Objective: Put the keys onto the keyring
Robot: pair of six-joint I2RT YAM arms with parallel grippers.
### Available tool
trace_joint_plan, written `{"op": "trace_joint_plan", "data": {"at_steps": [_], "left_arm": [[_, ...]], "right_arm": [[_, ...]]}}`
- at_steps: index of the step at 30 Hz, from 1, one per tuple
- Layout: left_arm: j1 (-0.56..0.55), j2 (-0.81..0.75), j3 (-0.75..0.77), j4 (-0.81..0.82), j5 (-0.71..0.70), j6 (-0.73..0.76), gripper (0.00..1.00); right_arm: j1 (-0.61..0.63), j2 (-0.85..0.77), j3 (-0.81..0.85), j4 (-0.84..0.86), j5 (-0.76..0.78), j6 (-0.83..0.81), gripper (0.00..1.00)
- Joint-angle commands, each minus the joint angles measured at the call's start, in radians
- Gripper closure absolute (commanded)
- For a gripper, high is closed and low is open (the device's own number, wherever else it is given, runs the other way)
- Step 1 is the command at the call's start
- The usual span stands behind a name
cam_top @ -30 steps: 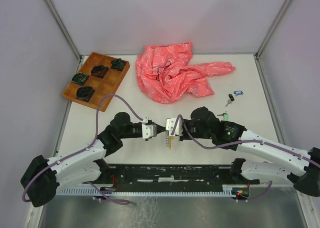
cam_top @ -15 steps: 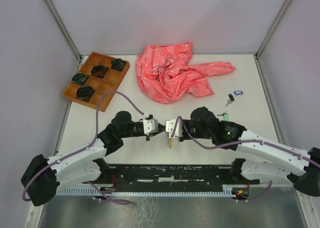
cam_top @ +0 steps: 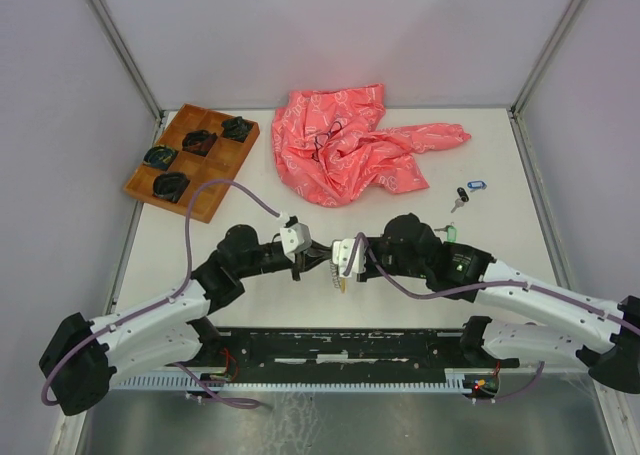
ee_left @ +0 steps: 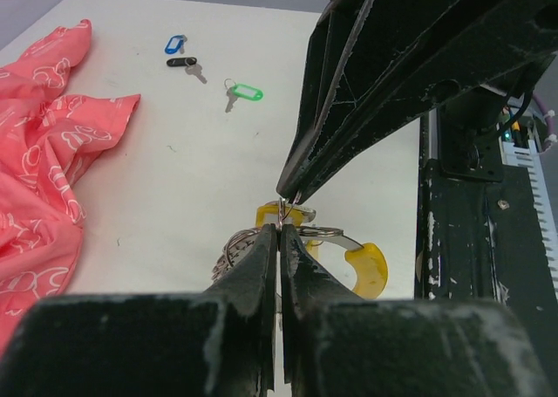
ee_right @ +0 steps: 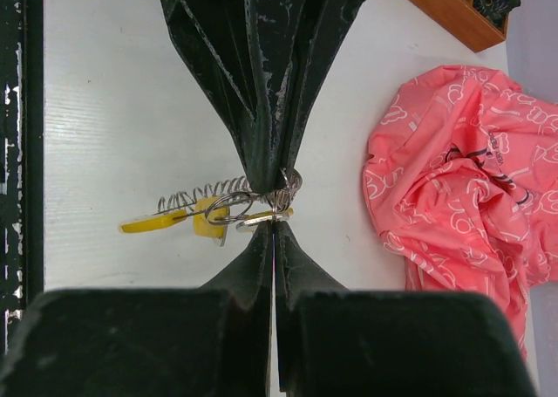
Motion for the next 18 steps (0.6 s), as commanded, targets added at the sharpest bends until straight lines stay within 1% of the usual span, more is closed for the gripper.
{"op": "trace_joint_plan", "data": {"at_steps": [1, 5, 8, 14, 18], "left_arm": [[0.004, -0.044, -0.029, 0.182, -0.024, -0.114, 0.97], [0.004, -0.047, -0.057, 0.237, -0.02, -0.126, 0.97], [0.004, -0.045, -0.061, 0.255, -0.007, -0.127, 0.97], [0.004, -0.036, -0.062, 0.272, 0.009, -0.131, 0.97], [0.004, -0.022, -0.06, 0.27, 0.022, -0.128, 0.97]], "right_arm": [[0.006, -0.035, -0.035, 0.079, 0.034, 0.037, 0.99], [0.006, -0.057, -0.068, 0.121, 0.032, 0.067, 0.98], [0.006, -0.062, -0.072, 0.129, 0.029, 0.076, 0.95], [0.007, -0.076, -0.085, 0.171, 0.011, 0.091, 0.84], [0.006, -0.083, -0.091, 0.181, 0.001, 0.092, 0.8]]}}
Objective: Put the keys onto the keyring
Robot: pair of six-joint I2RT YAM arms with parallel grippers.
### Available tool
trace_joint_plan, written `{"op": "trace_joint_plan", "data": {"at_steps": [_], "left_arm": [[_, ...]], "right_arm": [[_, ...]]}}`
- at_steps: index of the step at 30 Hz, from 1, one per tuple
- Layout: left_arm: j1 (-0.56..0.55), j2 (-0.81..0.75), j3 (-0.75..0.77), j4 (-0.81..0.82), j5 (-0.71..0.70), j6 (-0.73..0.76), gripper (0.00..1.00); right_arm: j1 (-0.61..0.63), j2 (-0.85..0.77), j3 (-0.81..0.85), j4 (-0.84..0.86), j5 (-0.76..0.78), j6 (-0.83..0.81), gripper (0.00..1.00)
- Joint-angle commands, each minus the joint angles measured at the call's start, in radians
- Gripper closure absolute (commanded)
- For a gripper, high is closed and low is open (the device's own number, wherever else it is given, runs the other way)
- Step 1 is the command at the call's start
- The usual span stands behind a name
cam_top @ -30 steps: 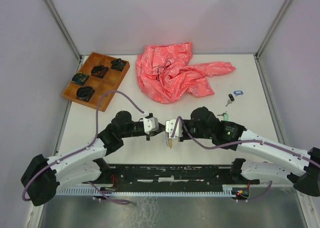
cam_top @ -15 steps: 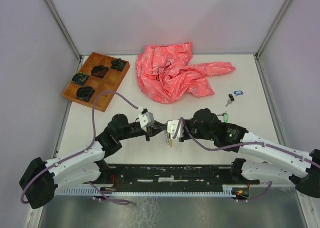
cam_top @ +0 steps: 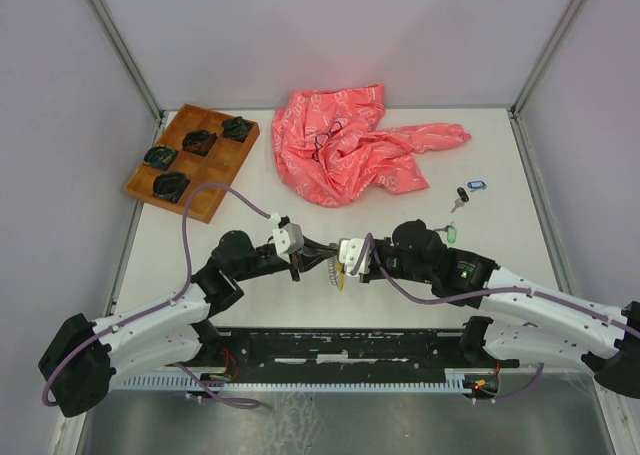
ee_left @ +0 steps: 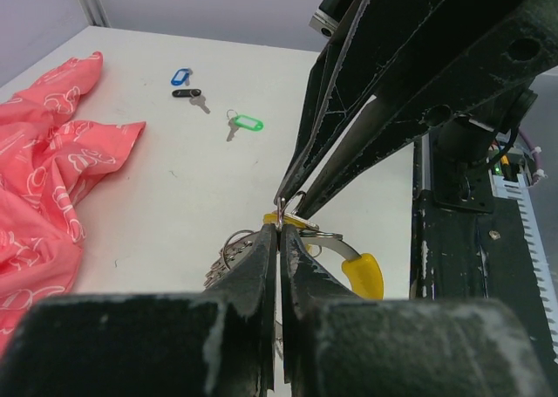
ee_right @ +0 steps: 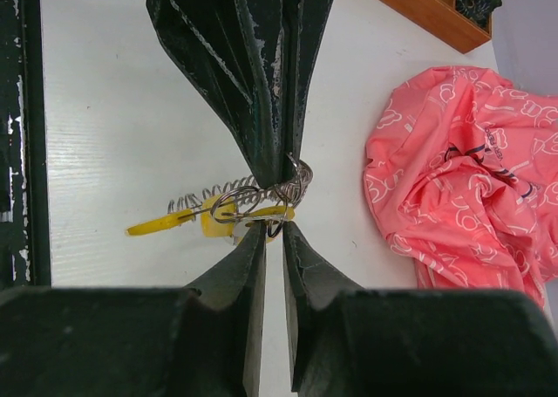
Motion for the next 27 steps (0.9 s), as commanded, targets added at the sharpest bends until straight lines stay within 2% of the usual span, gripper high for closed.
{"op": "trace_joint_plan", "data": {"at_steps": [1, 7, 14, 27], "left_arm": [[0.003, 0.002, 0.016, 0.095, 0.029, -0.03, 0.97], [0.004, 0.008, 0.02, 0.09, 0.048, -0.018, 0.97], [0.003, 0.006, 0.018, 0.089, 0.05, -0.016, 0.97], [0.002, 0.042, 0.05, 0.011, 0.111, 0.011, 0.83]], "right_arm": [[0.002, -0.027, -0.004, 0.07, -0.014, 0.019, 0.79], [0.002, -0.031, -0.005, 0.083, -0.011, 0.016, 0.81], [0.003, -0.016, 0.009, 0.07, -0.018, -0.001, 0.98], [0.003, 0.025, 0.12, -0.073, -0.04, -0.086, 0.99]]}}
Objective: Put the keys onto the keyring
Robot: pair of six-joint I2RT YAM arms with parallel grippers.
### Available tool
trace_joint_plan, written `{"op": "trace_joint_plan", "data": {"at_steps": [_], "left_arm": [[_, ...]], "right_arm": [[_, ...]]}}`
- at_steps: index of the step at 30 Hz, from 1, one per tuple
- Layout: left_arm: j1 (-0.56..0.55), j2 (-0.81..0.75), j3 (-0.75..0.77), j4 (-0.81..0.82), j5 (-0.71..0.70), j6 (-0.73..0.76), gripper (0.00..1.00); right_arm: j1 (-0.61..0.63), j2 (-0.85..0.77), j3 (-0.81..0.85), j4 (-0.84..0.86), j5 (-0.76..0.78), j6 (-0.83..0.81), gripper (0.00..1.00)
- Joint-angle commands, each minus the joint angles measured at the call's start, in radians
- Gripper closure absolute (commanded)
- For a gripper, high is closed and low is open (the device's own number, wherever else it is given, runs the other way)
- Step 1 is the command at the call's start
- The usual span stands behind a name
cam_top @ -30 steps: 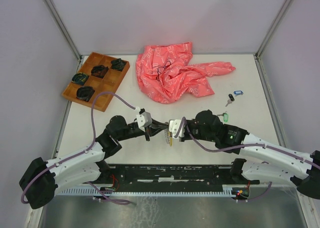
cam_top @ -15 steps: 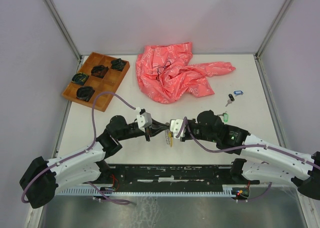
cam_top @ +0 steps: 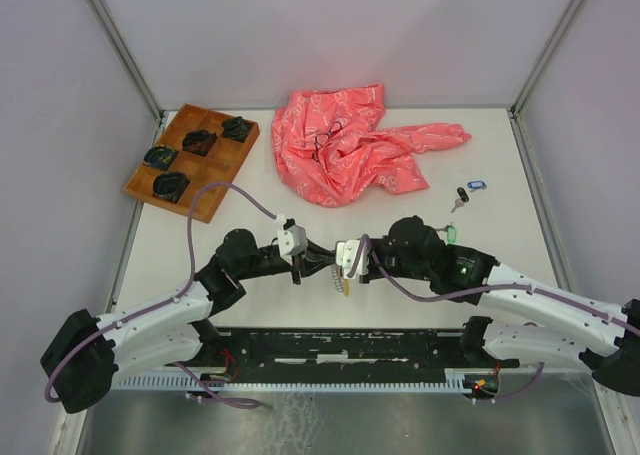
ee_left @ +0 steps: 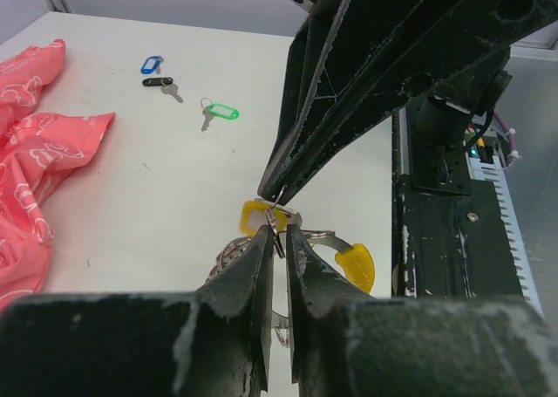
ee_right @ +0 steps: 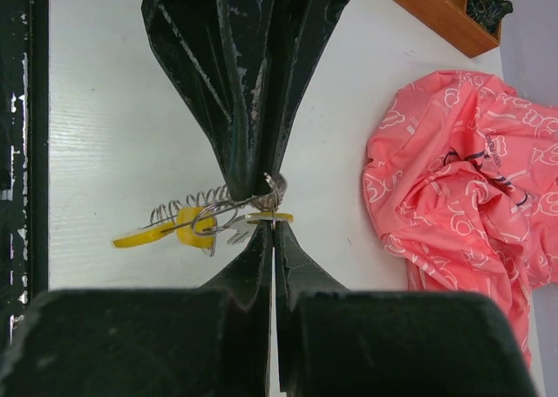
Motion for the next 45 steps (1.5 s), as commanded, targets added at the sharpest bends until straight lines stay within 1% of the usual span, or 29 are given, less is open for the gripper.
{"op": "trace_joint_plan", "data": {"at_steps": [1, 9, 14, 16, 17, 19, 20, 23, 26, 29, 34, 41, 45], "left_arm": [[0.003, 0.023, 0.049, 0.018, 0.059, 0.011, 0.82], [0.002, 0.051, 0.059, -0.007, 0.079, 0.022, 0.77], [0.003, 0.072, 0.076, -0.031, 0.077, 0.029, 0.78], [0.002, 0.077, 0.085, -0.04, 0.077, 0.031, 0.8], [0.003, 0.079, 0.087, -0.043, 0.076, 0.032, 0.84], [0.004, 0.075, 0.088, -0.046, 0.066, 0.033, 0.95], [0.002, 0.07, 0.087, -0.046, 0.055, 0.033, 0.97], [0.003, 0.042, 0.077, -0.044, 0.022, 0.032, 0.97], [0.004, 0.005, 0.047, -0.001, -0.012, 0.006, 0.97], [0.005, -0.018, 0.025, 0.068, -0.038, -0.027, 0.97], [0.004, -0.016, 0.02, 0.152, -0.049, -0.071, 0.97], [0.004, -0.02, 0.019, 0.212, -0.083, -0.098, 0.97], [0.004, 0.003, 0.018, 0.262, -0.07, -0.124, 0.97]], "right_arm": [[0.002, 0.018, 0.088, -0.023, -0.025, -0.039, 0.99], [0.006, 0.06, 0.128, -0.073, -0.039, -0.061, 0.99], [0.01, 0.076, 0.144, -0.086, -0.056, -0.068, 0.99], [0.014, 0.08, 0.15, -0.095, -0.061, -0.072, 0.99], [0.014, 0.083, 0.154, -0.1, -0.063, -0.076, 0.99], [0.015, 0.086, 0.16, -0.118, -0.055, -0.082, 0.99], [0.015, 0.087, 0.161, -0.127, -0.043, -0.083, 0.99], [0.014, 0.066, 0.144, -0.142, 0.011, -0.086, 0.99], [0.015, 0.028, 0.11, -0.143, 0.059, -0.077, 0.99], [0.015, 0.014, 0.09, -0.145, 0.059, -0.063, 0.99], [0.019, 0.016, 0.065, -0.105, 0.042, -0.045, 0.99], [0.035, 0.037, 0.041, -0.073, 0.039, -0.04, 0.99], [0.046, 0.049, 0.032, -0.044, 0.049, -0.03, 0.99]]}}
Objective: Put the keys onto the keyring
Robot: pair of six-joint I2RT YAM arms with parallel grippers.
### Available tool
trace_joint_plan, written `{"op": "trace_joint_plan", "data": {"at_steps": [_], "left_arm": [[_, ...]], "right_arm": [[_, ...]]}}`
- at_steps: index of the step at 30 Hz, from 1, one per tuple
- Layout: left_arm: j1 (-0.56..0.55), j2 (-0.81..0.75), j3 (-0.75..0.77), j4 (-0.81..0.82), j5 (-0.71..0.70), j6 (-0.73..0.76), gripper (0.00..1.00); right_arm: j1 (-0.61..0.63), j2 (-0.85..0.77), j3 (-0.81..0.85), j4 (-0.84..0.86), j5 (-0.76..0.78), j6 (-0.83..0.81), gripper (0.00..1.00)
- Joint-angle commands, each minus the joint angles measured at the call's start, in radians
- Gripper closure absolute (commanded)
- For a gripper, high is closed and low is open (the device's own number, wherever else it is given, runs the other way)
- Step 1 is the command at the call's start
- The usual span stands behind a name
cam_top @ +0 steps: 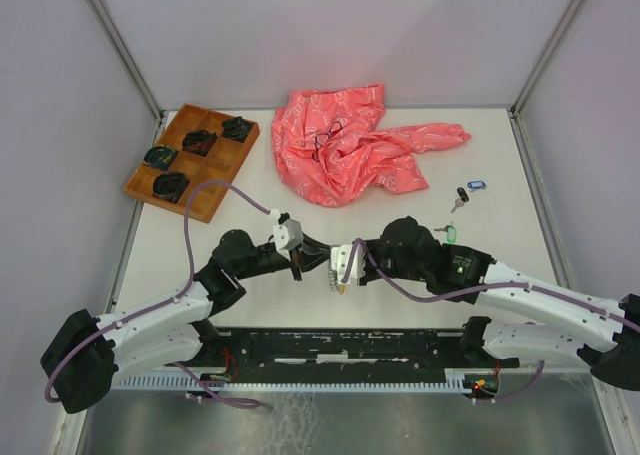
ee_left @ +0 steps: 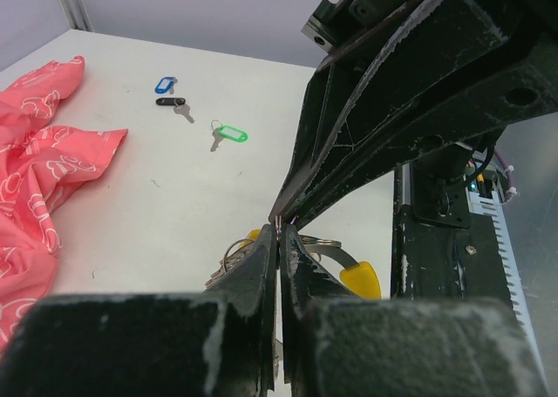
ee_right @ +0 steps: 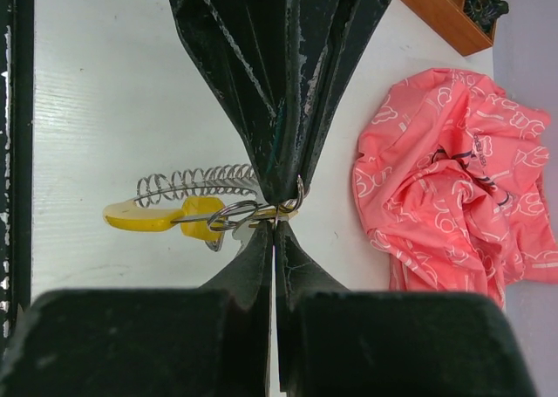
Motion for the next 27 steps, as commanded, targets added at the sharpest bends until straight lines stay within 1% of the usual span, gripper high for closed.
{"op": "trace_joint_plan", "data": {"at_steps": [1, 4, 6, 9, 11, 15, 17, 23, 27], "left_arm": [[0.003, 0.006, 0.013, 0.209, -0.02, -0.062, 0.97], [0.002, 0.02, -0.001, 0.216, -0.02, -0.056, 0.97], [0.002, 0.02, -0.006, 0.184, -0.02, -0.037, 0.97], [0.002, 0.011, -0.011, 0.116, -0.027, -0.003, 0.87], [0.003, 0.009, -0.009, 0.08, -0.024, 0.013, 0.83], [0.003, 0.029, 0.02, -0.003, 0.024, 0.045, 0.8], [0.002, 0.043, 0.03, -0.02, 0.047, 0.05, 0.75], [0.002, 0.077, 0.061, -0.068, 0.101, 0.078, 0.73], [0.001, 0.095, 0.084, -0.094, 0.128, 0.094, 0.74]], "right_arm": [[0.015, 0.009, -0.024, 0.038, 0.009, 0.028, 0.99], [0.015, -0.013, -0.023, 0.058, 0.021, 0.027, 0.99], [0.014, -0.029, -0.016, 0.055, 0.037, 0.016, 0.99], [0.014, -0.039, 0.01, 0.029, 0.039, -0.007, 0.99], [0.015, -0.032, 0.028, 0.009, 0.032, -0.016, 0.99], [0.015, 0.007, 0.064, -0.029, 0.024, -0.036, 0.99], [0.015, 0.026, 0.077, -0.04, 0.027, -0.043, 0.99], [0.015, 0.038, 0.092, -0.043, 0.018, -0.059, 0.99], [0.015, 0.048, 0.106, -0.056, 0.005, -0.067, 0.99]]}}
